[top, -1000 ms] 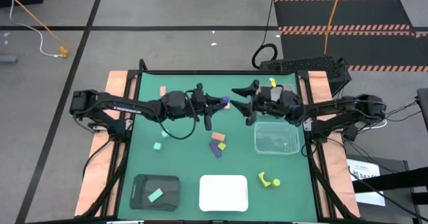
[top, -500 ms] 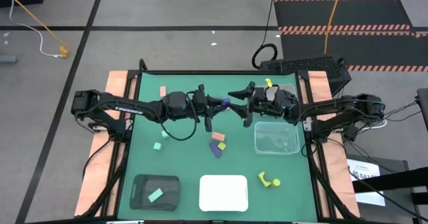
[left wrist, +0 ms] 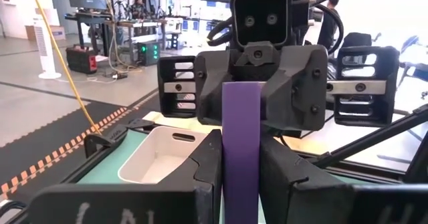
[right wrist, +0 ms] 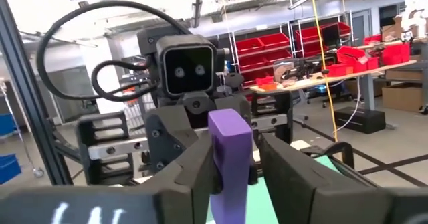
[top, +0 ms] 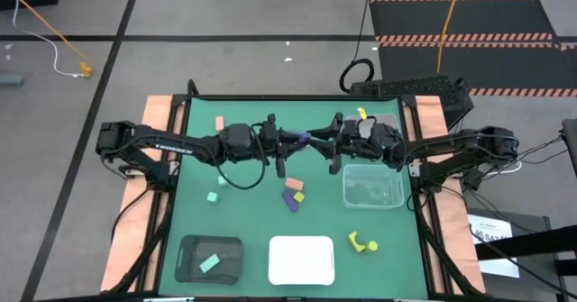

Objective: Sort & place blocks by color
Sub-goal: Put bottom the left purple block into the gray bin

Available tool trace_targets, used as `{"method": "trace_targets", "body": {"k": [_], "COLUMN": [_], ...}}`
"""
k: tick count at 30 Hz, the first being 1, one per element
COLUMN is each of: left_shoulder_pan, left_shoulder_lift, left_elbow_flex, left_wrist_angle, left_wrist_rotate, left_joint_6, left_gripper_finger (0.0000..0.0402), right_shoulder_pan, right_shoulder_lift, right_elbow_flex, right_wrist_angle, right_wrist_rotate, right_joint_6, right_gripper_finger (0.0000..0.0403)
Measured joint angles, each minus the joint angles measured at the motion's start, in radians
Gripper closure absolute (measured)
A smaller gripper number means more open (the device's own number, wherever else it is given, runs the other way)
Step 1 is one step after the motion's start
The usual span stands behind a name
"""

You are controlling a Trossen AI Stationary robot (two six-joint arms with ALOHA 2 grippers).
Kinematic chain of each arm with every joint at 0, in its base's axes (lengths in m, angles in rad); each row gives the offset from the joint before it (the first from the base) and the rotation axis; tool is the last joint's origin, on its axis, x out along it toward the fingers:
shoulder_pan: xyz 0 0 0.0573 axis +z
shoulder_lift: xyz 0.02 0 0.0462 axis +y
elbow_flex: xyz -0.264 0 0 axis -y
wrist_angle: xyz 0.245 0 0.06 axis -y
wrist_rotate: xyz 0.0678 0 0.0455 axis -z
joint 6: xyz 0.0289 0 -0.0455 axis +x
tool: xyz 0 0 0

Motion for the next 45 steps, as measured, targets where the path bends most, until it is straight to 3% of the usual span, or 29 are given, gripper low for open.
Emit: {"method": "trace_targets", "body": {"k": [6, 13, 24, 30, 38, 45], "left_shoulder_pan": [0.000, 0.000, -0.002, -0.002, -0.002, -0.002], "left_shoulder_lift": [0.000, 0.000, -0.005, -0.004, -0.004, 0.002], "left_elbow_flex": [0.000, 0.000, -0.002, -0.002, -0.002, 0.001], "left_wrist_angle": [0.001, 0.009, -0.004, -0.010, -0.051, -0.119], "left_wrist_rotate": [0.023, 0.023, 0.014, 0.014, 0.019, 0.021], "left_joint_6": [-0.019, -0.023, -0.037, -0.052, -0.114, -0.131], "left_gripper_finger": [0.0341, 0.0341, 0.0341, 0.0340, 0.0297, 0.0291], "right_shoulder_pan": [0.005, 0.006, 0.005, 0.005, 0.004, -0.021], "right_shoulder_lift": [0.000, 0.030, 0.156, 0.155, 0.149, 0.032], "right_elbow_flex": [0.000, 0.000, 0.024, 0.024, 0.024, 0.029], "right_wrist_angle": [0.018, 0.043, 0.232, 0.206, 0.174, -0.125], "right_wrist_rotate": [-0.001, -0.024, -0.022, -0.023, -0.024, 0.017], "right_joint_6": [0.008, 0.011, 0.061, 0.067, 0.123, 0.108], "right_gripper_finger": [0.0299, 0.0277, 0.0292, 0.0328, 0.0362, 0.0362]}}
